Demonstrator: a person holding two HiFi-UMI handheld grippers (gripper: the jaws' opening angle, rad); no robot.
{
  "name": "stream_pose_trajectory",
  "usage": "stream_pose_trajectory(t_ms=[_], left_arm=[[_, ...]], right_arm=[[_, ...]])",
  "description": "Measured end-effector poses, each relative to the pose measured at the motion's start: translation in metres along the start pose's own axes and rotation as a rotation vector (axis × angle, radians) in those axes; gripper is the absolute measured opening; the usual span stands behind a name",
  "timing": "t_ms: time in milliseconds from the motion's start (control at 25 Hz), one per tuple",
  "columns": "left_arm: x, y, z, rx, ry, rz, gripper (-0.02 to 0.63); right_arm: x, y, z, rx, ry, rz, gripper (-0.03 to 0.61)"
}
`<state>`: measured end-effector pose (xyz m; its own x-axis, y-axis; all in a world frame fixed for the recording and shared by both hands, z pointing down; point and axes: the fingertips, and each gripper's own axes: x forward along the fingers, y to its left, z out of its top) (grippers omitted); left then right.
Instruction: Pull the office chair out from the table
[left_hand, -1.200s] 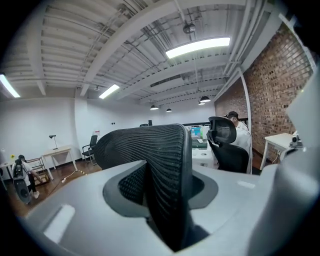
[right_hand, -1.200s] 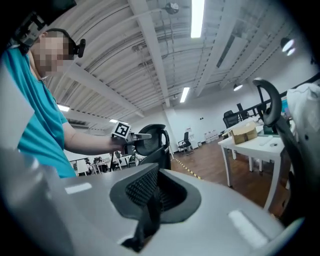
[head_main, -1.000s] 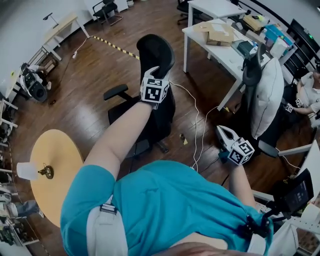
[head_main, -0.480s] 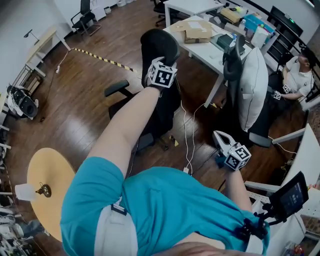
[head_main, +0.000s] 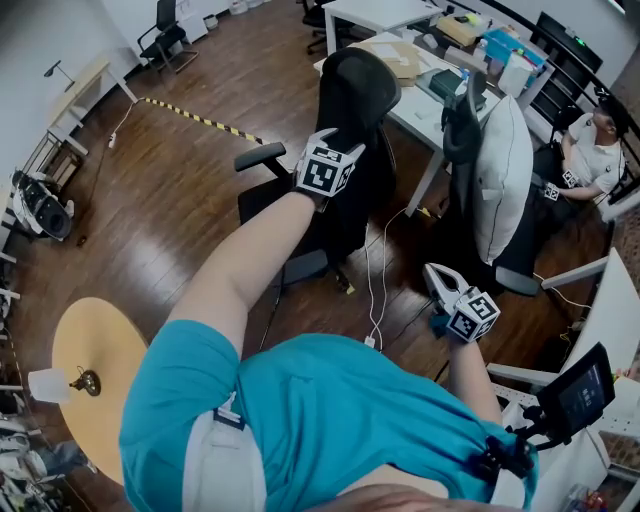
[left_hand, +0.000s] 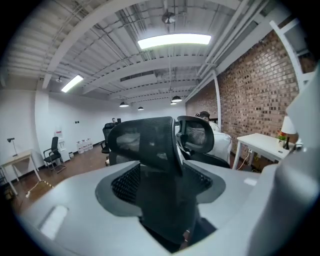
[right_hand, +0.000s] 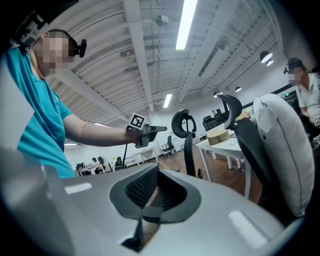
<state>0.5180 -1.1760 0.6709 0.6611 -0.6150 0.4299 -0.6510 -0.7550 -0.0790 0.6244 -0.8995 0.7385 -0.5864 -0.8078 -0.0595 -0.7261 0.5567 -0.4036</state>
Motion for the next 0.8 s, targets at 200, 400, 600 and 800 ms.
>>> stream_pose_trajectory(t_ms=[200,400,600,800], left_arm=[[-0.096,-0.003,-0.098,-0.066,-0.066,-0.113,0.21],[-0.23,0.014,-0.222,-0.26,-0.097,-0.062,0.126],[-0.332,0.037,-0.271,-0.423,-0.249,0.103,0.056],[-0.413,0.039,-0.284,-0.489,-0.359,0.239,0.028]], right_arm=[[0.026,0.016,0.002,0.007,0.011,0.056,-0.002],[0.056,0.045,0.0,0.016,0.033,0.132,-0.002],[0.115,0.057,-0.005,-0.008,0.051,0.281,-0.002],[0.175,0.103,-0.011,-0.026,0.089,0.446,-0.002]])
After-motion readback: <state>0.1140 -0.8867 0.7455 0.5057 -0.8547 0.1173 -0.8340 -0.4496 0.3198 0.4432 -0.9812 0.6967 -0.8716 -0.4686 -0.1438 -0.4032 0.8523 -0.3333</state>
